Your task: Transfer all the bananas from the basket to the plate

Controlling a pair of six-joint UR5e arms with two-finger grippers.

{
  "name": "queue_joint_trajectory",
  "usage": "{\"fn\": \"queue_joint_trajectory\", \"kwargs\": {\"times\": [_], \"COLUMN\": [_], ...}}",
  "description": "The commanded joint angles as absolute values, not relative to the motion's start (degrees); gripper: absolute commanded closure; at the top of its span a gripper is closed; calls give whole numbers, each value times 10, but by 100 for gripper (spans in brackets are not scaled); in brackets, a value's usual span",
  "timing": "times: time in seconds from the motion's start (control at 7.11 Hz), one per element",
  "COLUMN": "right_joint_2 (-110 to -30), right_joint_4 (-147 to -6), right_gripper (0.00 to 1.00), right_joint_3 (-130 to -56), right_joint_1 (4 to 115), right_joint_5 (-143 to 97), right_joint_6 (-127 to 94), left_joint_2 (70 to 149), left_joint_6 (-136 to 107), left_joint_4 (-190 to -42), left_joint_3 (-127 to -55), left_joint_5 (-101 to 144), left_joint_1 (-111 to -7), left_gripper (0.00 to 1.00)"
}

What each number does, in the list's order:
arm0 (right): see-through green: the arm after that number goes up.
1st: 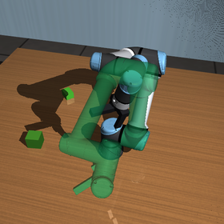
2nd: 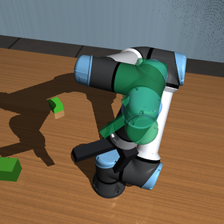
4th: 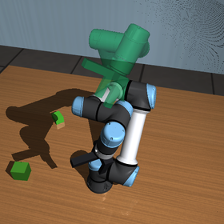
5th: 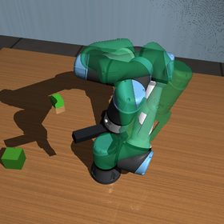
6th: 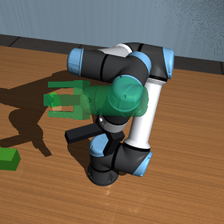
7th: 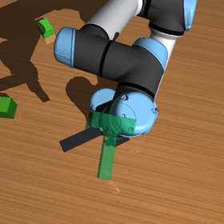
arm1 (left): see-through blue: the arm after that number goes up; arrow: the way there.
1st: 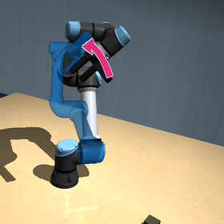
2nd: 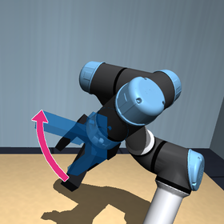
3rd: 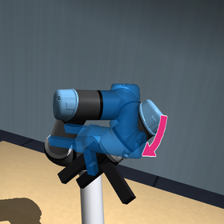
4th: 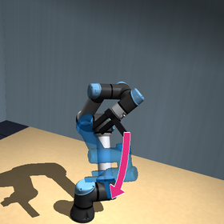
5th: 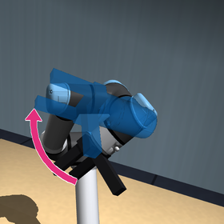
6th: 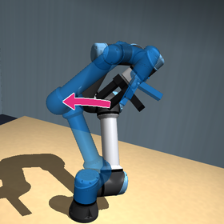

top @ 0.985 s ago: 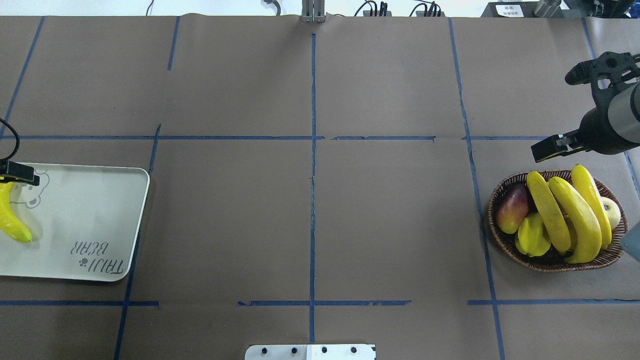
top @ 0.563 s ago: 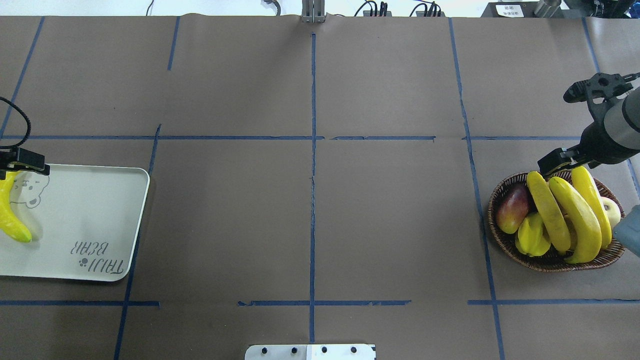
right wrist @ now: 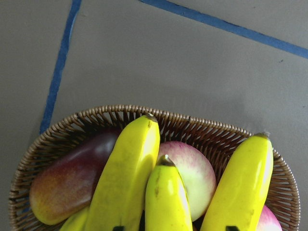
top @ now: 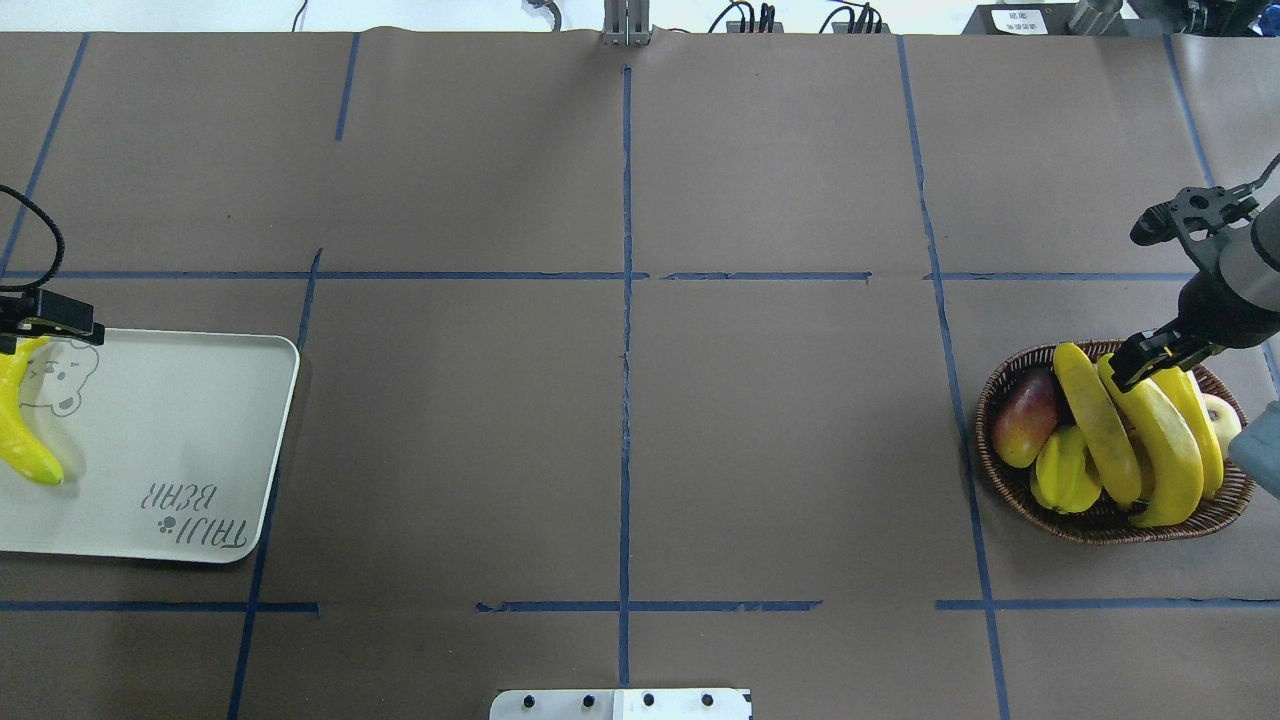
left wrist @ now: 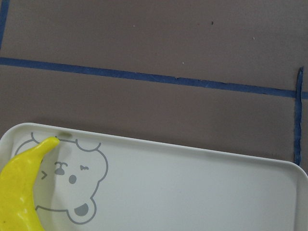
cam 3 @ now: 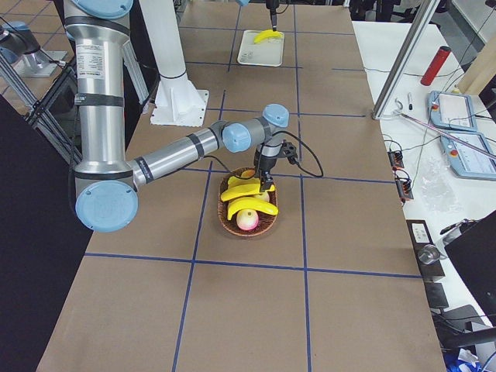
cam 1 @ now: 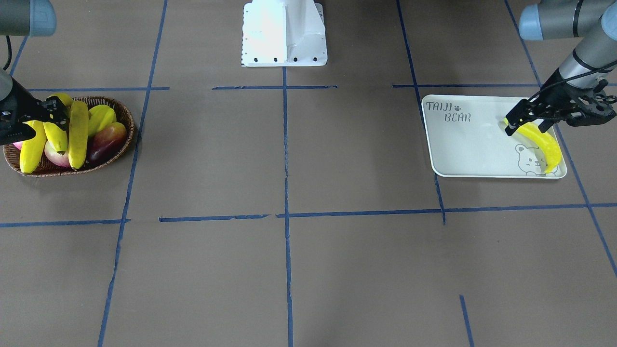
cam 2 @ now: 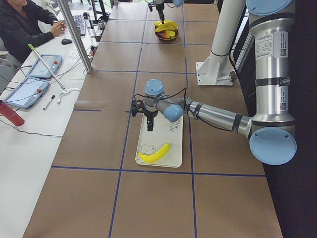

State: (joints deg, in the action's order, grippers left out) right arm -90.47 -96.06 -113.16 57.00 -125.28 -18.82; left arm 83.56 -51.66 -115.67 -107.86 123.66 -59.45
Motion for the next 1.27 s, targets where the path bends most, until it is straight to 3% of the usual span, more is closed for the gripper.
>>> {"fn": "queue_joint_trajectory", "kwargs": {"times": [0.0,1.13], "right_joint_2": [-904,-897], "right_joint_4": [-960,-960], "right_gripper": [28,32], "right_joint_3": [-1119,-1098], "right_joint_1": [570,567], "right_joint_5": [-1256,-1282], "right_joint_6": [-166,-144], "left_joint_2": [837,838], "left_joint_6": [-517,-517], "left_joint_4": [-1157,-1156], "left_joint_3": [-1079,-1078], "left_joint_5": [1237,1237], "left_joint_1": [-594,-595], "left_gripper": [0,0]}}
